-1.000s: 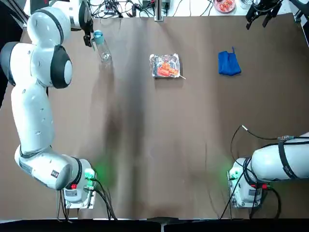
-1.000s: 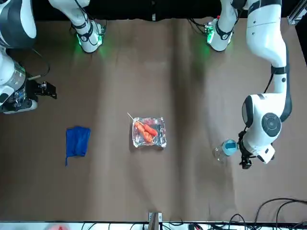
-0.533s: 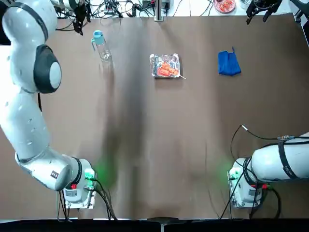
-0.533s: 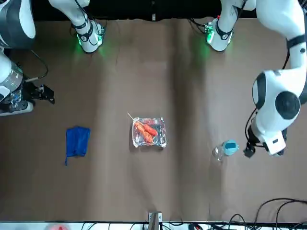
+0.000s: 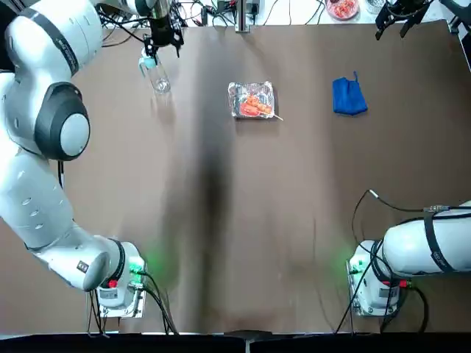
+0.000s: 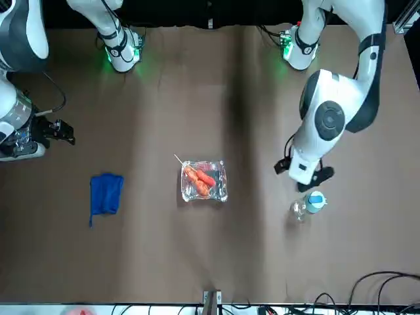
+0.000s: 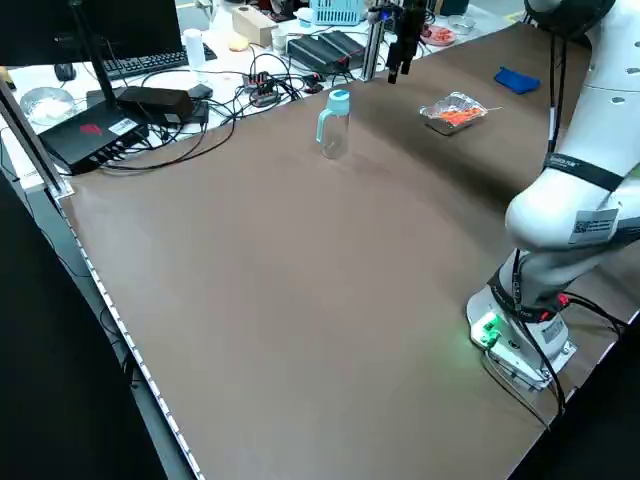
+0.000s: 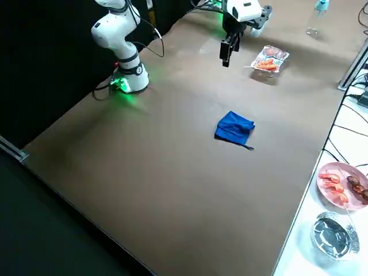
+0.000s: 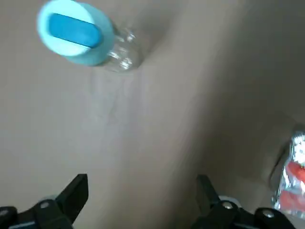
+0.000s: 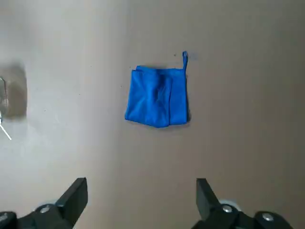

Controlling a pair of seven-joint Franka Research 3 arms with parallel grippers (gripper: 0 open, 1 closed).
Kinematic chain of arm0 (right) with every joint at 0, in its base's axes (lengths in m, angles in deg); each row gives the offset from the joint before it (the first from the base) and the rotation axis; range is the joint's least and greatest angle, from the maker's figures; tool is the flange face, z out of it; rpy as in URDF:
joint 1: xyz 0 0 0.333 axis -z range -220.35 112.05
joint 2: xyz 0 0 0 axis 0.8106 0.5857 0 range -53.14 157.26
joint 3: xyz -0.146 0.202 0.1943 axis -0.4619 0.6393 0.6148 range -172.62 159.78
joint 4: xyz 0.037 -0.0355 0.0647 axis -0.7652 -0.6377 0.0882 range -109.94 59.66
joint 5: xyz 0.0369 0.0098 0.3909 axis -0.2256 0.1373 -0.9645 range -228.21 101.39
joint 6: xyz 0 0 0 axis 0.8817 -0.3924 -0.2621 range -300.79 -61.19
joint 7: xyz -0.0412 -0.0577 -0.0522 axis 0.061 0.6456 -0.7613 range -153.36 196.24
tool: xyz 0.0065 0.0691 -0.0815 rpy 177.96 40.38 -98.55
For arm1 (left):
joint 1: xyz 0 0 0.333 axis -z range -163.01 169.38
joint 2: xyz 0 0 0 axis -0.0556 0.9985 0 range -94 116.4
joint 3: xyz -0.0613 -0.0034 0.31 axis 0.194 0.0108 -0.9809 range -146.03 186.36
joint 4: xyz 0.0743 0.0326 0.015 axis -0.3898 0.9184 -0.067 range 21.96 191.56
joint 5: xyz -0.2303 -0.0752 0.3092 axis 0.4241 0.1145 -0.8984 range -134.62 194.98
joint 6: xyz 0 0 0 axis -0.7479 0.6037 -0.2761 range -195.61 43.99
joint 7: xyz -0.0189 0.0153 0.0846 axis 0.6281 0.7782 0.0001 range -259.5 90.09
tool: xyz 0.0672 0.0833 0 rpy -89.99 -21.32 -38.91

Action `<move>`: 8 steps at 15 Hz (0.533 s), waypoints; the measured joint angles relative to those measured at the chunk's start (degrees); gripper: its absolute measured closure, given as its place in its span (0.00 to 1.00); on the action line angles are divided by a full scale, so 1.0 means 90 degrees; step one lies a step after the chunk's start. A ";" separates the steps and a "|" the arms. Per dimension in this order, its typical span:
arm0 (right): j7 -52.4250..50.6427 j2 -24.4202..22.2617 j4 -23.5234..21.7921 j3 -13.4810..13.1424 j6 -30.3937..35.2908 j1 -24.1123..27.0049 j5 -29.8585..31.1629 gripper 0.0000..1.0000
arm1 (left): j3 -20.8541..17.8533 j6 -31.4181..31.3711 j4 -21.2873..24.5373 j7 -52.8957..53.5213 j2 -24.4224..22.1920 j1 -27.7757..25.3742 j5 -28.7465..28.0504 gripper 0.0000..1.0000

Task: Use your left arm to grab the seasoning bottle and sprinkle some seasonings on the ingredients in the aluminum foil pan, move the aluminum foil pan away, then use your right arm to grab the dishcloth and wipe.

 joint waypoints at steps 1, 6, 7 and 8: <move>0.0000 0.0000 -0.0001 0.0000 0.0000 0.0000 -0.0002 0.00 | 0.0059 -0.0008 0.0003 0.0218 0.0038 0.0008 0.0053 0.00; 0.0001 0.0000 -0.0009 0.0015 0.0010 -0.0008 -0.0009 0.00 | 0.0500 -0.1087 -0.0100 0.0482 0.0745 0.0464 0.0103 0.00; 0.0001 0.0000 -0.0010 0.0017 0.0010 -0.0008 -0.0009 0.00 | 0.0520 -0.1369 -0.0149 0.0487 0.0986 0.0626 0.0103 0.00; 0.0001 0.0000 -0.0012 0.0018 0.0011 -0.0009 -0.0009 0.00 | 0.0526 -0.1594 -0.0202 0.0500 0.1212 0.0778 0.0102 0.00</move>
